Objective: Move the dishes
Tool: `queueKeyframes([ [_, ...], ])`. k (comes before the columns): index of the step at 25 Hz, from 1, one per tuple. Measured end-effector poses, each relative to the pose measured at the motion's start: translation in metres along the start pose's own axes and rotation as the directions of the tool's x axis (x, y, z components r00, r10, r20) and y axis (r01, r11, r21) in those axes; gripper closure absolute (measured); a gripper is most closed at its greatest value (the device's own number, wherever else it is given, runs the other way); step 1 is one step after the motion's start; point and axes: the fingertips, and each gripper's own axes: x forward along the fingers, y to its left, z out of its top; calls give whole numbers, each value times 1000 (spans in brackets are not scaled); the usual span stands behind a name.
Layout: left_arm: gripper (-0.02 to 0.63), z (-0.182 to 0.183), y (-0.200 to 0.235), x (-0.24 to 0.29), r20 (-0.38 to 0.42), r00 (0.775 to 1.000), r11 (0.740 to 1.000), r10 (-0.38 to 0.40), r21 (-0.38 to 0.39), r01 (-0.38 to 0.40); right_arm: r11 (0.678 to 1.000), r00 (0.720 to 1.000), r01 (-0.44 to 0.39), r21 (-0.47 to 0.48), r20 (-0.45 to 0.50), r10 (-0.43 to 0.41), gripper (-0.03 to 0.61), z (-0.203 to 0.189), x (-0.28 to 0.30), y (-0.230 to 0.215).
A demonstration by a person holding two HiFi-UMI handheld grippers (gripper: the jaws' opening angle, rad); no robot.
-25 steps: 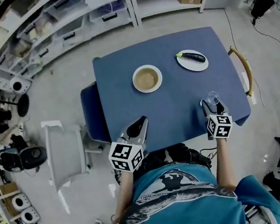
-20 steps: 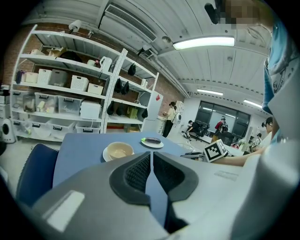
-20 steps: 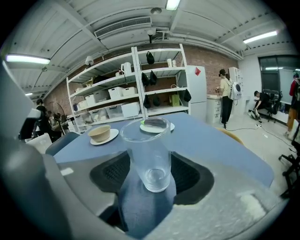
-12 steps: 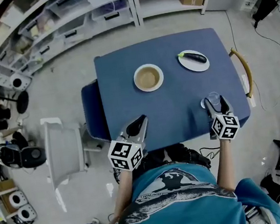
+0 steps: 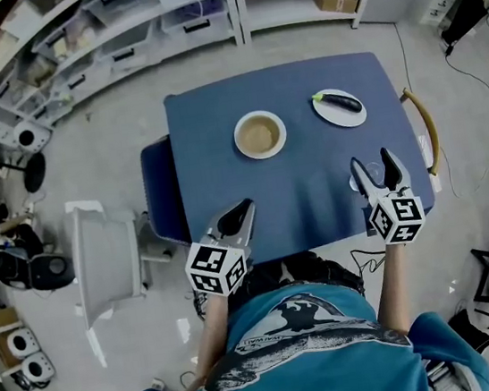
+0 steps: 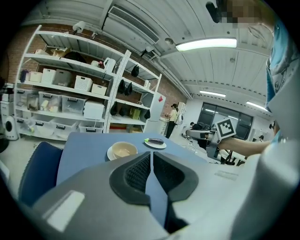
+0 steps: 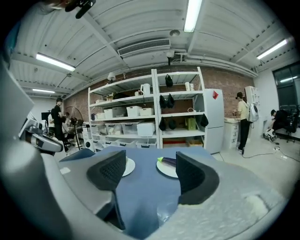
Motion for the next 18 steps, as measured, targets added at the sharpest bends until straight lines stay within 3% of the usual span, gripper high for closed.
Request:
queueKeyframes([
  [5,581,1,6,-5,12,999,999,34,-14,-34,987,988,-152,-45,20,153,245,21,21,48],
  [10,581,2,18,-17,23,996,996,83,-34,-82,949,955,-295,-109,-7,296,268,21,53,99],
  [13,581,0,26,-28,32,991,991,126,-55,-125,914,928,-373,-160,-61,368,268,13,74,129],
  [18,581,-6,44,-51,47,979,977,199,-87,-195,819,870,-492,-296,-194,453,268,-12,108,173],
])
